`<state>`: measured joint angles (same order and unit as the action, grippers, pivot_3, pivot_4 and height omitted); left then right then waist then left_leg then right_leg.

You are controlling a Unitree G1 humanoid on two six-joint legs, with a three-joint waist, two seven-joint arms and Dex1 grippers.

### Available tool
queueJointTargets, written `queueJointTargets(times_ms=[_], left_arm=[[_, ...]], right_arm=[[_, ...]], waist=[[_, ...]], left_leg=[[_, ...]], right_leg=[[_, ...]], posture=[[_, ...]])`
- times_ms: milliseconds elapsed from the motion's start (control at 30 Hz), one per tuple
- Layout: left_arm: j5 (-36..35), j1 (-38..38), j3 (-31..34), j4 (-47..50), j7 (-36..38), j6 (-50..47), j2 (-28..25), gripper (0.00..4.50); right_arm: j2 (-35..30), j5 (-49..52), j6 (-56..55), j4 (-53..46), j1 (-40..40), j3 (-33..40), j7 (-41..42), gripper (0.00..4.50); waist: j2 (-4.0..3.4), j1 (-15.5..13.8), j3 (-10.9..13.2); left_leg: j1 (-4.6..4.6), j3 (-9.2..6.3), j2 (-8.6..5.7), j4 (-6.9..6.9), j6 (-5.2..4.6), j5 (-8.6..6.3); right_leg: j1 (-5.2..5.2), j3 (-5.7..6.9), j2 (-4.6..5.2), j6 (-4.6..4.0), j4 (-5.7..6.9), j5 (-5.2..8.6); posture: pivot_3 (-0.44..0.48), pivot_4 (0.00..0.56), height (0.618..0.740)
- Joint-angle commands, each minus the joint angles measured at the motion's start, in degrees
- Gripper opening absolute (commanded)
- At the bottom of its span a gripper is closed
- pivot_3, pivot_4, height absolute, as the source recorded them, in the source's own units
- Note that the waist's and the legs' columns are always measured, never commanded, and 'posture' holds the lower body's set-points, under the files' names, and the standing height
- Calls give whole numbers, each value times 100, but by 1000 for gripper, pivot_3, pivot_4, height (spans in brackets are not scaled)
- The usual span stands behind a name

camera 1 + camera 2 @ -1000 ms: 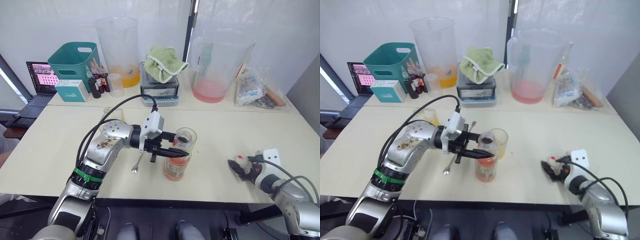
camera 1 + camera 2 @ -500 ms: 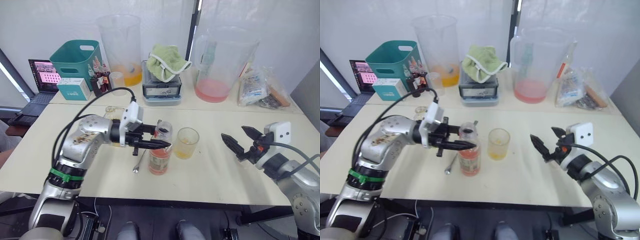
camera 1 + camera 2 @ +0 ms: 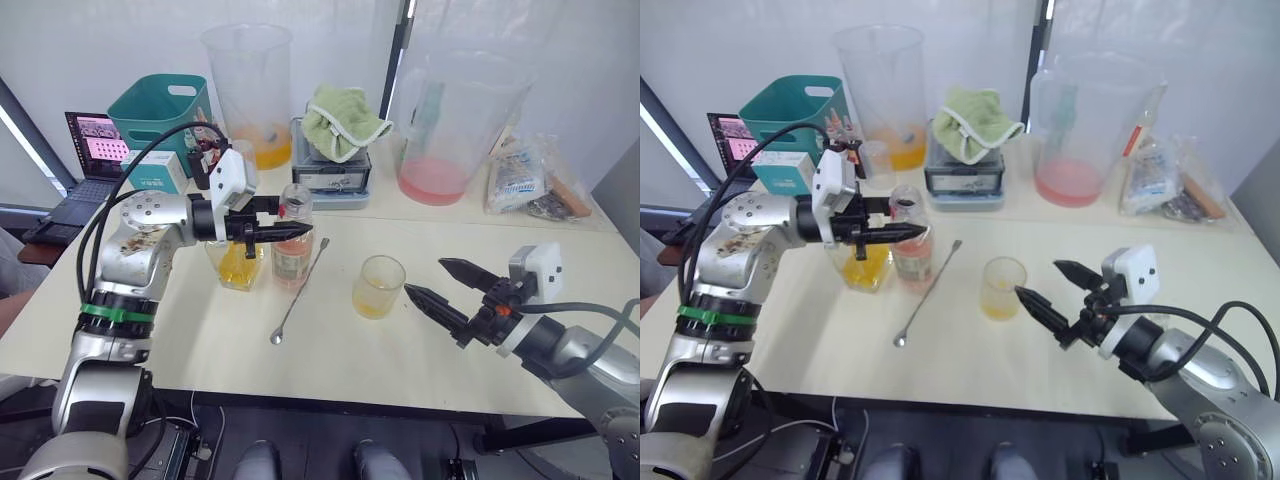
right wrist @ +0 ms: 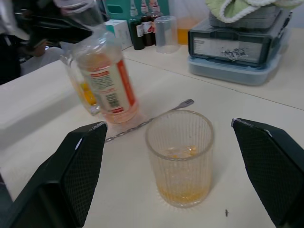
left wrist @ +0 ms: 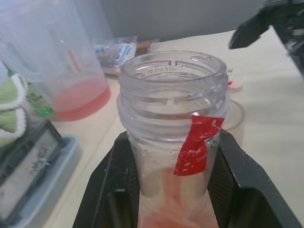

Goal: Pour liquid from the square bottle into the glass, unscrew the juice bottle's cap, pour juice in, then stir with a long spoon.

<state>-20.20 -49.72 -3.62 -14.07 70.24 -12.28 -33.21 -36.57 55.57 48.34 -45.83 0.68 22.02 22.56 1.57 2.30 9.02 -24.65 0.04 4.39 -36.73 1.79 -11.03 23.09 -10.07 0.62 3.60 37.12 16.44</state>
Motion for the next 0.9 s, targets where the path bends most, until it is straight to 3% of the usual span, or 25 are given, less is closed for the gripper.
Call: queueJointTargets(times_ms=[33, 333, 567, 667, 900], left_arm=[[351, -426, -38, -572, -148, 865, 261, 1506], [1422, -1247, -323, -2790, -707, 3524, 1161, 1506], [2296, -1757, -654, -4316, -1333, 5189, 1564, 1506], [3273, -1898, -1150, -4808, -2362, 5819, 1711, 1506], [4215, -2164, -1606, -5340, -3731, 6316, 1904, 1506]], right_arm=[[-146, 243, -78, -259, -19, 4, -1, 4445], [-426, 437, -124, -314, -62, -24, -172, 4445], [-443, 177, -207, -150, -147, -47, -327, 4445], [-411, -52, -194, -108, -287, -44, -474, 4445], [-228, -420, -554, -420, -994, 48, -373, 4445]], waist=[[1, -1, 1], [8, -14, 4], [10, -25, 6], [11, -46, 6], [11, -135, 6]], left_leg=[[-3, -1, 0, -1, 0, 0], [-8, -4, -2, -4, 0, 0], [-20, -12, -7, -10, 0, 0], [-20, -16, -8, -10, 0, 0], [-23, -19, -14, -14, 1, 1]], right_leg=[[1, 0, 0, -1, 0, 0], [4, 0, 0, -1, 2, -1], [5, 0, 0, 2, 1, -1], [4, 0, 0, 2, 1, -1], [3, -2, 2, 7, 4, -2]], posture=[[0, 150, 740], [0, 150, 740], [0, 150, 740], [0, 150, 740], [0, 150, 740]])
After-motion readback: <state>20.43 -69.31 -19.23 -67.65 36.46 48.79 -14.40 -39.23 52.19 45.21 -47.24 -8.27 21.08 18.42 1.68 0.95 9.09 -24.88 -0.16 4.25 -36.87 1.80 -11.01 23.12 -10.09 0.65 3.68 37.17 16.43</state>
